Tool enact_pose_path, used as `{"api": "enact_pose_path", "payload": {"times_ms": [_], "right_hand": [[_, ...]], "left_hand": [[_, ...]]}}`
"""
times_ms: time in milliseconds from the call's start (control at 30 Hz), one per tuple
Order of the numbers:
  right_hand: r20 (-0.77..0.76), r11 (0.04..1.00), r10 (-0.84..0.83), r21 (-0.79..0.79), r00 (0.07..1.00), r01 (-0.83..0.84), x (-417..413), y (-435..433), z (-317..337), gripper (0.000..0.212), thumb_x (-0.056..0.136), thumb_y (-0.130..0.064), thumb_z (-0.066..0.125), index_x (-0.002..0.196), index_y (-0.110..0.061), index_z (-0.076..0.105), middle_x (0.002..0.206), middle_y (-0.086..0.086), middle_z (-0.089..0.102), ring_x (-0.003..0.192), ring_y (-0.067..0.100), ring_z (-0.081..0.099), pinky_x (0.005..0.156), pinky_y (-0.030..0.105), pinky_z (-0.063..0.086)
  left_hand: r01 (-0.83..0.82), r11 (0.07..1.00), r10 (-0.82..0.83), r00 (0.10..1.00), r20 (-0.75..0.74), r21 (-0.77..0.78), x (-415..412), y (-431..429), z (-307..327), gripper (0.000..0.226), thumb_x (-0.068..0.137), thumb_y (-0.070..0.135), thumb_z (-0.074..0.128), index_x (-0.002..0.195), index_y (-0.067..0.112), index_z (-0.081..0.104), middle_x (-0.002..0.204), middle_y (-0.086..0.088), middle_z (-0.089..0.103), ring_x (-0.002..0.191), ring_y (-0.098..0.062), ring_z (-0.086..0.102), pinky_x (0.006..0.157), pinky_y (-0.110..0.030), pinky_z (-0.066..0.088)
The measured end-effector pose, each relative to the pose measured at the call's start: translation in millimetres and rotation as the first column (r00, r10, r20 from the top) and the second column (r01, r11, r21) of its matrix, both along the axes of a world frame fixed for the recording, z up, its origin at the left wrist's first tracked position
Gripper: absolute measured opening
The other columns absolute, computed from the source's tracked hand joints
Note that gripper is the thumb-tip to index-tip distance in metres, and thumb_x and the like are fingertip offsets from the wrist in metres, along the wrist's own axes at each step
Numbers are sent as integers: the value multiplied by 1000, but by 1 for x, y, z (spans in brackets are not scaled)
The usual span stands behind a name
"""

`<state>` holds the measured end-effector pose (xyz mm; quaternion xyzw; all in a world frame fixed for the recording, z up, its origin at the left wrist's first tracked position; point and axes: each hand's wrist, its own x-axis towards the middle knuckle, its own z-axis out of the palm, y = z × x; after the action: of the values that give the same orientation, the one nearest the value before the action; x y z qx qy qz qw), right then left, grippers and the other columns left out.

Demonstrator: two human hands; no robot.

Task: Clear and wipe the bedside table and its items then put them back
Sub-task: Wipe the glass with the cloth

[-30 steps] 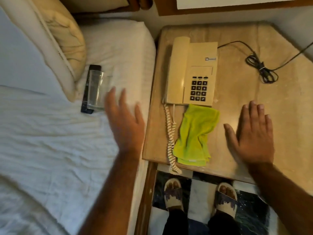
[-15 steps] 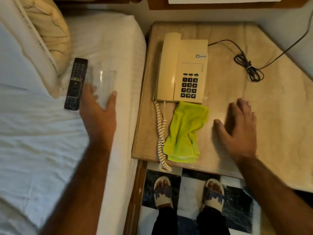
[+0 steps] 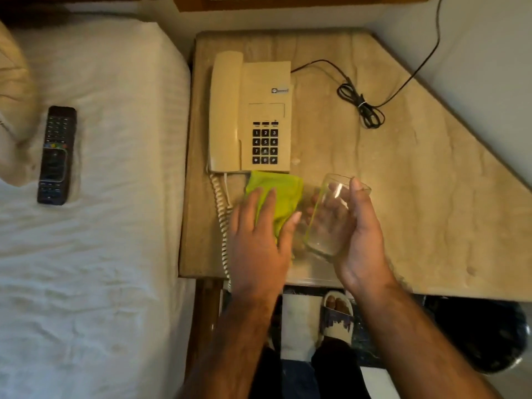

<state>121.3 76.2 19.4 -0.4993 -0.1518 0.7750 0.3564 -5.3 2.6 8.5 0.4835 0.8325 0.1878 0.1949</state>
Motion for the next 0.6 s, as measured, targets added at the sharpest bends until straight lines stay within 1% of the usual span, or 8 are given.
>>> {"api": "enact_pose_path", "payload": {"times_ms": [100,167,267,367,400,467,533,600], "right_hand": [[42,999,-41,-29,998,42,20,9,-8,44,86,-56,65,100,-18,82,101,7,80,82,21,76,85,42,61],[114,998,-50,-27,992,53,27,12,-13,65,83,-61,70,121,-9,75,110,14,78,87,25,77,86,46,61],[244,1000,-12,31,970,5,31,10,-18,85,83,-66,75,140,-4,62,131,21,74,117,40,73,102,63,58],[340,997,20,68,940,-46,27,6,-12,59,99,-51,69,138,-8,57,123,8,75,106,18,77,92,39,64],[349,995,35,76,937,-66,25,2,-10,54,102,-48,66,136,-7,56,115,6,73,95,9,76,83,30,63],[321,993,56,77,945,-85,23,-9,-2,76,92,-65,68,133,-1,59,111,10,69,93,13,72,82,33,58],[225,994,37,97,974,-60,25,-20,12,73,91,-57,73,130,3,61,109,14,71,97,24,70,84,40,58],[144,995,30,93,989,-44,27,-21,22,56,87,-35,84,129,-3,67,113,12,79,103,25,77,86,38,63]], "left_hand": [[102,962,-154,968,-196,-252,-8,-4,-31,68,97,56,55,156,24,45,163,-12,39,143,-38,42,112,-57,46],[109,971,-147,974,-172,-214,-11,-3,-42,55,98,33,61,150,18,53,155,-18,44,133,-40,47,108,-58,50],[-42,997,52,986,156,-64,-4,3,-27,44,101,21,60,146,19,57,143,-9,50,129,-20,49,111,-43,46],[-42,999,23,901,433,32,37,6,19,49,104,44,48,152,33,49,145,7,49,126,3,47,105,-9,38],[14,998,-38,889,457,55,57,5,30,52,105,49,42,156,39,41,152,10,42,134,6,42,107,-5,33],[56,996,-82,870,487,66,78,9,45,57,106,57,31,161,43,27,163,13,33,145,6,35,116,-12,32],[-62,998,64,766,640,-26,74,27,44,48,106,63,32,148,46,49,147,13,57,132,5,54,111,-23,44],[-227,937,345,483,805,-265,63,48,43,52,92,80,44,116,43,73,120,9,76,113,-5,70,106,-35,51]]}}
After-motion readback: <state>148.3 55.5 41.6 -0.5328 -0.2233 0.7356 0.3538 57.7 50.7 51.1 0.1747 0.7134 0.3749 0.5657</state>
